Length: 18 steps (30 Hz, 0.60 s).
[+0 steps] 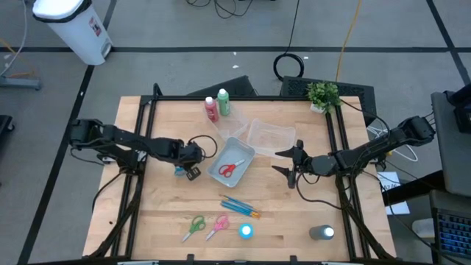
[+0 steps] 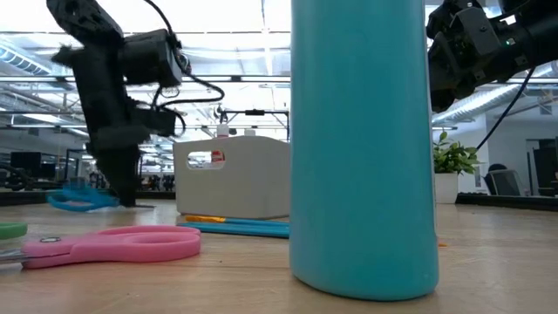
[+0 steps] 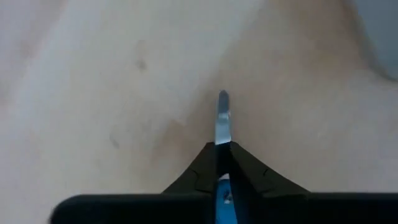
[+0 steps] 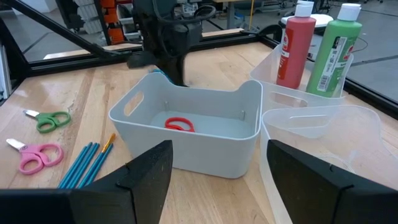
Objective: Pick & Place Paint Supplies
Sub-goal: Put the blue scissors into the blue bin
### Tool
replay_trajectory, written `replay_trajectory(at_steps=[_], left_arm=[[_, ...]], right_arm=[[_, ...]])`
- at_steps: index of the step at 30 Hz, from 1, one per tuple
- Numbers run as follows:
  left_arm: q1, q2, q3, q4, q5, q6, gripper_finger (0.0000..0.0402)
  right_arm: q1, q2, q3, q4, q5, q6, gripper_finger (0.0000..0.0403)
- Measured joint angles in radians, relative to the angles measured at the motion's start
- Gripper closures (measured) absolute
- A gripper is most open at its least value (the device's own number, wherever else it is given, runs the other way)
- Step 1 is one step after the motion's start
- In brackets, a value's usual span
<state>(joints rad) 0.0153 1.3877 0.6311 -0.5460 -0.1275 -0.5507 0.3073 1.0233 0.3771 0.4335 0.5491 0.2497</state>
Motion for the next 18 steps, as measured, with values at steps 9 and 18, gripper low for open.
replay_trajectory(at_steps=[9, 18], left_arm=[[-0.013, -0.105, 0.089, -0.066, -0.027, 0.026, 0.04], [-0.046, -0.178, 0.158, -0.058, -0.084, 0.034, 0.04]], right_arm=[[0.0, 0.0, 0.0, -0.004, 0.0, 0.0, 0.0152], [0.0, 0.0, 0.0, -0.004, 0.0, 0.0, 0.0152]])
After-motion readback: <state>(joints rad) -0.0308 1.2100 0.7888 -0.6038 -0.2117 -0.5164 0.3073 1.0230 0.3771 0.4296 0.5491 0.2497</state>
